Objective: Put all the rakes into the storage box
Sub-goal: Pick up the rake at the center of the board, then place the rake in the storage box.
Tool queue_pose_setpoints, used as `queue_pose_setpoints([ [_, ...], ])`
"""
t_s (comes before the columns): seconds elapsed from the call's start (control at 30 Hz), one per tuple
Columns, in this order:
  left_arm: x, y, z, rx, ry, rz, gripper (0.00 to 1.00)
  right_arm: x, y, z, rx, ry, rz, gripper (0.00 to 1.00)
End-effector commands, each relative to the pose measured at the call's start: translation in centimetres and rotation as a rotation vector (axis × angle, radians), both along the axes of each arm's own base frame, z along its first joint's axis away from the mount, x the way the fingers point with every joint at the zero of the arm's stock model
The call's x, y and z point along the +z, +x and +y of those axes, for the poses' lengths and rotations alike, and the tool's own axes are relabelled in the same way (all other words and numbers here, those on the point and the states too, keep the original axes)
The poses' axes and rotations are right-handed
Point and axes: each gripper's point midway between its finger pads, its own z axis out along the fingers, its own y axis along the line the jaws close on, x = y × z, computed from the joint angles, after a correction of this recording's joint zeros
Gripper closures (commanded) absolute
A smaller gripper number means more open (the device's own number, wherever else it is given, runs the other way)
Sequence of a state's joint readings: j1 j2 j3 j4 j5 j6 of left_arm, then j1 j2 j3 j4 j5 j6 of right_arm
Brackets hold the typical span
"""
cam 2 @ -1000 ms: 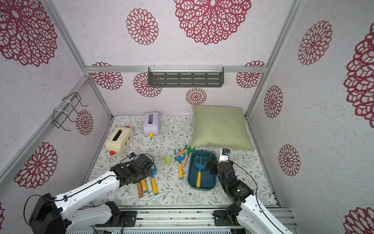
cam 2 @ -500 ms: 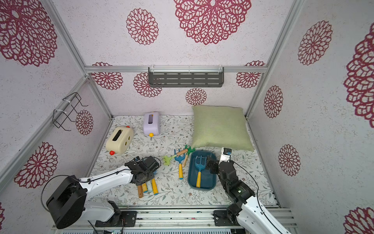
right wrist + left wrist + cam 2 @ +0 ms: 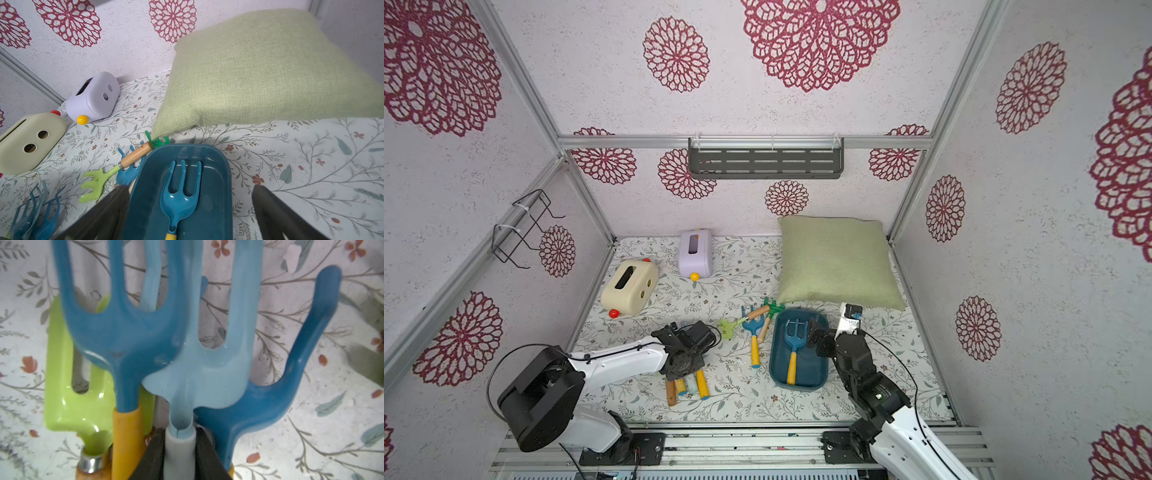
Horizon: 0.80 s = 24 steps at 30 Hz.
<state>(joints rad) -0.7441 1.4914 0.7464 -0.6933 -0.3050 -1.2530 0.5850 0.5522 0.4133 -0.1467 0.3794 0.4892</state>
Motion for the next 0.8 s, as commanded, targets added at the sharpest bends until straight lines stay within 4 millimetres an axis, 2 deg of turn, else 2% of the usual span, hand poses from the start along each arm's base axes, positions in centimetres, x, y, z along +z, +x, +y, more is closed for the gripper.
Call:
queue_pose_setpoints([
  [0.0, 2.2, 1.0, -0.3, -0.02, 0.011, -0.047, 0.76, 0.6, 0.1, 0.1, 0.005, 0.014, -0.02, 0.01],
  [0.2, 6.7, 1.9, -0.5, -0.056, 0.023, -0.115, 0.79, 0.7, 0.1, 0.1, 0.003, 0.016, -0.023, 0.01],
  [0.33, 8.6, 2.9, -2.5, -0.104, -0.041, -0.148, 0.8, 0.6, 0.1, -0.2, -0.01, 0.015, -0.024, 0.01],
  [0.4, 9.4, 3.6, -4.4, -0.147, -0.093, -0.164, 0.81, 0.6, 0.1, -0.4, -0.019, 0.014, -0.025, 0.01],
  [0.57, 11.6, 5.2, -11.1, -0.293, -0.197, -0.22, 0.82, 1.0, 0.0, -1.5, -0.077, 0.009, -0.04, 0.01],
  [0.77, 13.0, 6.2, -19.4, -0.452, -0.276, -0.237, 0.82, 1.5, -0.6, -3.6, -0.173, 0.01, -0.068, 0.01],
])
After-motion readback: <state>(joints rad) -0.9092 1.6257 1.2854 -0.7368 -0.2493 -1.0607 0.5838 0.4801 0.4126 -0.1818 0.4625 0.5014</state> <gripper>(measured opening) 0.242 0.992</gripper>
